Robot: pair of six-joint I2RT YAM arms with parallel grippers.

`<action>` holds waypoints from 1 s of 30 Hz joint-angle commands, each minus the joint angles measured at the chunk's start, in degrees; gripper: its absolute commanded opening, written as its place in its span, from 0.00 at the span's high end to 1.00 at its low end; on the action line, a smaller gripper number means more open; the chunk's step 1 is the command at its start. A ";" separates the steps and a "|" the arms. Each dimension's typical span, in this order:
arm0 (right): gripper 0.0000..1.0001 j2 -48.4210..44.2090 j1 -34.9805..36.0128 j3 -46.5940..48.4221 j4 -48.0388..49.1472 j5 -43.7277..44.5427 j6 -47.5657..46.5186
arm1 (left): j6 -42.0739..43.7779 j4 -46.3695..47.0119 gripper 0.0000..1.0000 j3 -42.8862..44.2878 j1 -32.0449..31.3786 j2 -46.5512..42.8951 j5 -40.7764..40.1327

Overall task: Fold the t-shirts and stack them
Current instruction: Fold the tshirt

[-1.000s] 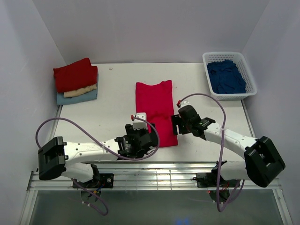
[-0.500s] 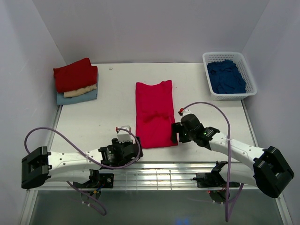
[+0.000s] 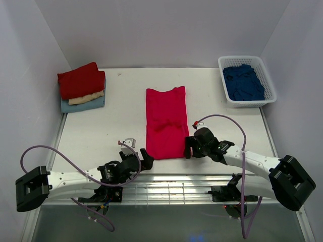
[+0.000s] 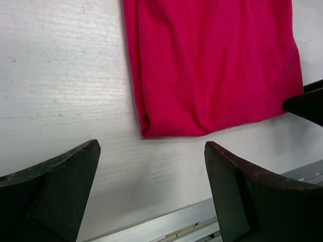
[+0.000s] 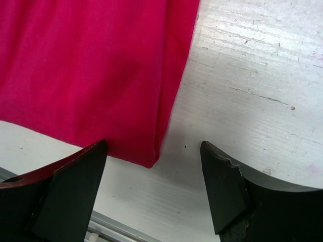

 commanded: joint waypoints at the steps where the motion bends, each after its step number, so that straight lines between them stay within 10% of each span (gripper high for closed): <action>1: 0.20 0.82 0.75 -0.57 3.76 0.25 1.49 | 3.70 8.61 0.05 -3.14 3.15 -0.77 2.67; 30: 0.29 4.25 1.89 -0.83 6.57 0.16 3.24 | 4.32 23.65 0.14 -6.57 11.51 12.93 17.27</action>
